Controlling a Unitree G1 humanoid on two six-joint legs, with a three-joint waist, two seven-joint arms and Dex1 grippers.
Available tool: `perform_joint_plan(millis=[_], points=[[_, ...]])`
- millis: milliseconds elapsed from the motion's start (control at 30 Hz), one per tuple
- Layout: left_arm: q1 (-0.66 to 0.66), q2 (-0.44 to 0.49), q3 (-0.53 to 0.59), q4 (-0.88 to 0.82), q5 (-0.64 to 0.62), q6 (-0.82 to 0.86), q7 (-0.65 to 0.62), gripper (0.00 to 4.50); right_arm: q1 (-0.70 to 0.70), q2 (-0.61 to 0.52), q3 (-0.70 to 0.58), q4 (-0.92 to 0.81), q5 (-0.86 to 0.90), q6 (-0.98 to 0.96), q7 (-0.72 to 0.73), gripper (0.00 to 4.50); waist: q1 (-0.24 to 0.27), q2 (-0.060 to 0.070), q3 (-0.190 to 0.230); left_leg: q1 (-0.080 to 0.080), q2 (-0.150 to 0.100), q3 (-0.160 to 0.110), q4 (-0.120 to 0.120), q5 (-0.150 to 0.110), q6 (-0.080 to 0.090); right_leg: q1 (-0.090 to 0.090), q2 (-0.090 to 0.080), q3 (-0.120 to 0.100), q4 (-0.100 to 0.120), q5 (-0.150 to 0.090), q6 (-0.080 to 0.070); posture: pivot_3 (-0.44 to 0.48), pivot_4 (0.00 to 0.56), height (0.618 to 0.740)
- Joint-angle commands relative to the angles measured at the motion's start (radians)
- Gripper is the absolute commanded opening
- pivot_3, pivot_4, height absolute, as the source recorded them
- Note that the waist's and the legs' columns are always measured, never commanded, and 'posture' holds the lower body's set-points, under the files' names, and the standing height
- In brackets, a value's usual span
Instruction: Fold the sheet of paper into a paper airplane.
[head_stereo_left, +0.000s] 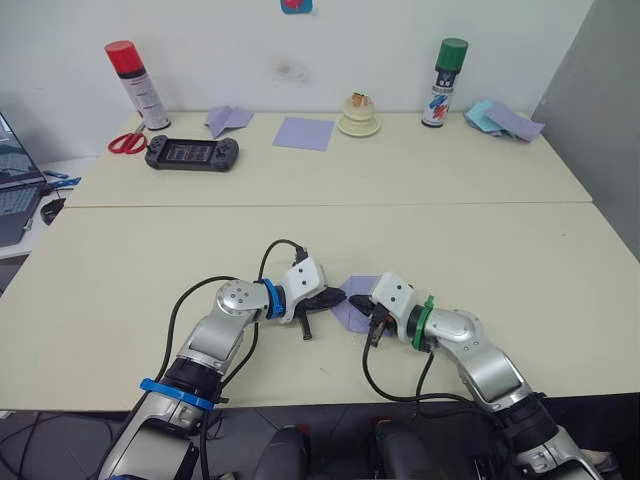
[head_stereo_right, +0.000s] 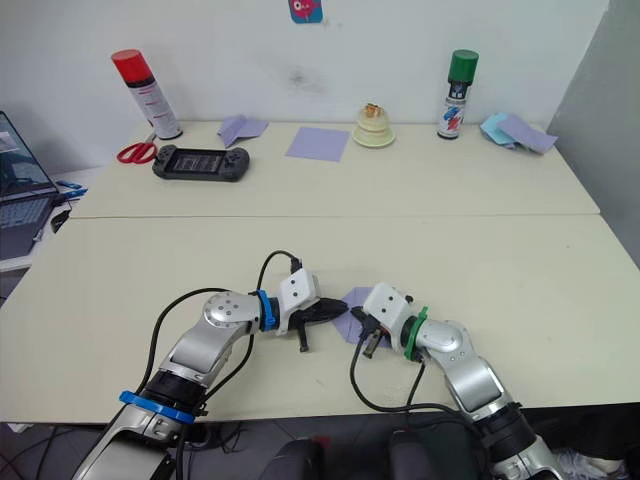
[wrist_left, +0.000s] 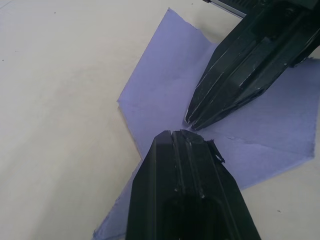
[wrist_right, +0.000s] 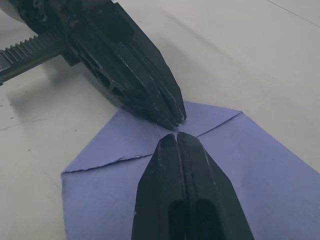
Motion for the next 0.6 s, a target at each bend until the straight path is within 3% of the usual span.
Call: perform_joint_plan(millis=[33,367,500,600], points=[[0.029,0.014,-0.032,0.050,0.043,0.029,0.005,0.00,0.031,-0.043,-0.029,0.028,-0.010,0.050,-0.005,0.02,0.001,0.000,-0.002,0.000,0.000,0.000,0.000,0.000,0.000,0.000,0.000,0.000,0.000,0.000,0.000,0.000,0.150,0.740],[0.012,-0.006,-0.030,0.092,0.040,0.030,0.029,0.00,0.141,-0.177,-0.112,-0.021,0.028,0.167,0.018,0.02,0.010,0.000,-0.019,0.005,-0.001,-0.001,0.001,0.000,0.000,0.007,0.000,-0.001,-0.001,0.000,0.001,0.000,0.150,0.740],[-0.002,-0.018,-0.031,0.095,0.038,0.030,0.029,0.00,0.157,-0.131,-0.197,-0.071,0.098,0.041,-0.005,0.02,0.012,0.001,-0.020,0.017,0.000,-0.002,-0.002,0.000,0.000,0.021,0.000,-0.001,-0.011,-0.001,0.000,0.000,0.150,0.740],[-0.015,-0.033,-0.028,0.080,0.028,0.034,0.034,0.00,0.167,-0.090,-0.247,-0.147,0.185,-0.066,0.024,0.02,0.011,0.002,-0.018,0.015,0.000,0.000,-0.005,0.000,0.000,0.021,0.000,0.001,-0.016,0.000,0.002,0.000,0.150,0.740]])
